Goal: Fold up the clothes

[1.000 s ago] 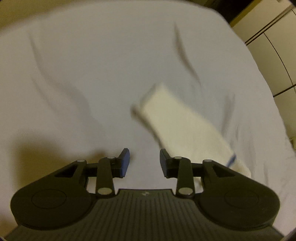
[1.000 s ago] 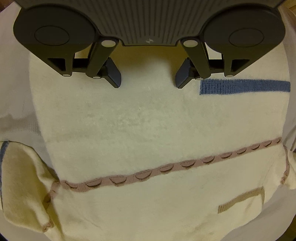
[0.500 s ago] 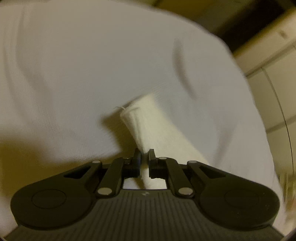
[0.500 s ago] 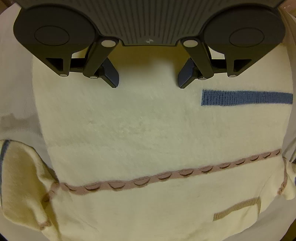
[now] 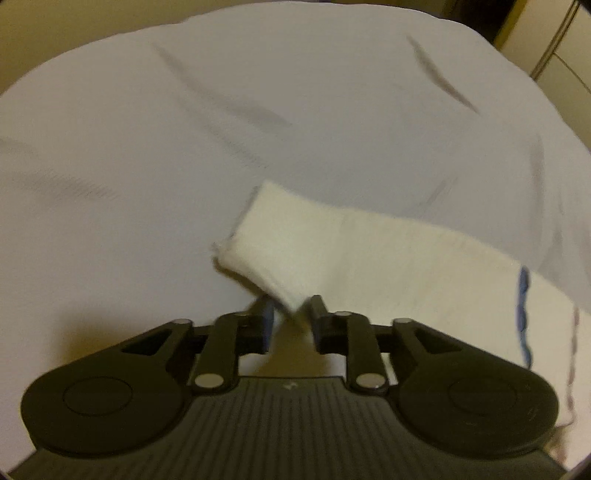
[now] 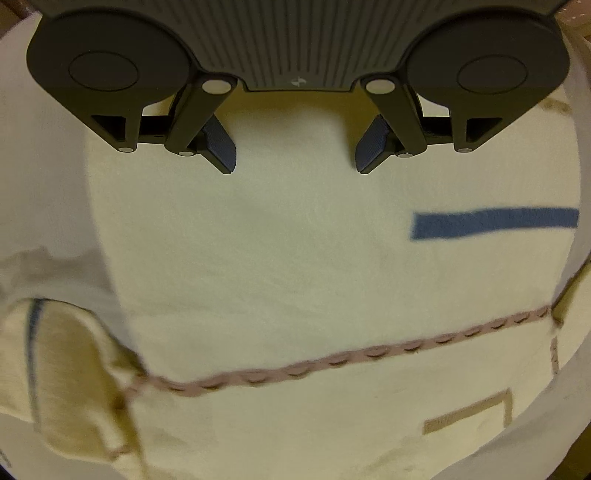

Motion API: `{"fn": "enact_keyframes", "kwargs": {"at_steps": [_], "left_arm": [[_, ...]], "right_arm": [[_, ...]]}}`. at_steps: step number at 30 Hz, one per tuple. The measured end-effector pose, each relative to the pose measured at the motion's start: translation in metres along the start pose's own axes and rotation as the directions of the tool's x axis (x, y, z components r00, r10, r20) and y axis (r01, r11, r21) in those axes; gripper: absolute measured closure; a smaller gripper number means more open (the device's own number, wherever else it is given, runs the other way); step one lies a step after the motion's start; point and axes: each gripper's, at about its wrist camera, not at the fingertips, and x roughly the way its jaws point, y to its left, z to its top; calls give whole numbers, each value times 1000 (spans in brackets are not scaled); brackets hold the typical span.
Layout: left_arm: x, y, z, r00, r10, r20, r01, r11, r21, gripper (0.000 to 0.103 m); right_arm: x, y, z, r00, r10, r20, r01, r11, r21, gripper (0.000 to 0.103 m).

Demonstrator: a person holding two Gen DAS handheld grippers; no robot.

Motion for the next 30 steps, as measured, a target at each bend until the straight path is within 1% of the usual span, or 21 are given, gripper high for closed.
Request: {"fn": "enact_keyframes", "kwargs": {"at_steps": [2,3,4,5,6,7,9,10,12,13,15,16,17,18,21,23,25,26,28,30], "left_arm": [[-19,7,-14,998,56,-2,-56,998,4,82],[-30,6,-23,996,91,-15,-90,996,24,81],[-45,-2,-36,994,107,-35,-105,993,54,81],[-57,-9,-47,995,85,-58,-79,993,91,81],[-68,-14,-56,995,55,-81,-44,991,128,81],[-80,-26,-69,994,23,-104,-5,985,170,81],[-108,-56,-106,986,-55,-159,95,962,256,81],[-121,-76,-122,975,-106,-195,161,942,293,81],[-147,-122,-158,951,-185,-248,267,898,351,81],[-161,-145,-176,935,-222,-275,317,871,376,80],[-177,-189,-197,913,-273,-303,383,831,404,79],[-186,-211,-212,907,-285,-311,400,817,416,79],[-193,-227,-225,902,-295,-316,412,808,422,79],[-196,-238,-231,897,-303,-321,422,802,423,79],[-212,-272,-256,880,-330,-341,456,787,415,79],[-224,-311,-266,869,-353,-346,480,769,421,79],[-233,-337,-280,852,-381,-359,514,736,441,79],[-235,-349,-285,846,-392,-362,527,721,450,77],[-241,-370,-296,842,-400,-360,535,700,473,73],[-245,-383,-304,843,-399,-361,535,694,482,73]], "right_arm": [[-10,-20,-9,1000,-10,19,9,999,40,29],[-15,-34,-14,999,-15,32,12,998,67,29],[-20,-47,-17,999,-20,47,16,996,92,29],[-25,-61,-21,998,-26,62,18,993,116,29],[-31,-75,-24,996,-32,84,20,990,142,33],[-37,-90,-27,993,-39,110,20,986,166,40],[-52,-126,-32,985,-45,165,7,975,223,50],[-59,-145,-34,980,-41,193,-10,967,253,54],[-72,-185,-35,967,-27,253,-57,946,319,56],[-76,-204,-34,960,-11,280,-92,932,351,56],[-82,-245,-31,945,27,327,-164,902,400,56],[-83,-263,-28,937,41,346,-193,889,416,56],[-83,-279,-23,928,56,367,-221,878,424,56],[-83,-296,-18,917,73,393,-253,867,429,56],[-86,-343,-3,872,123,473,-352,830,434,56],[-80,-366,14,839,159,520,-418,800,430,55],[-71,-388,32,806,196,559,-481,767,424,55],[-65,-397,40,792,209,574,-505,752,424,56],[-46,-413,56,781,215,586,-534,717,448,55],[-25,-426,68,777,219,590,-556,678,480,55]]}}
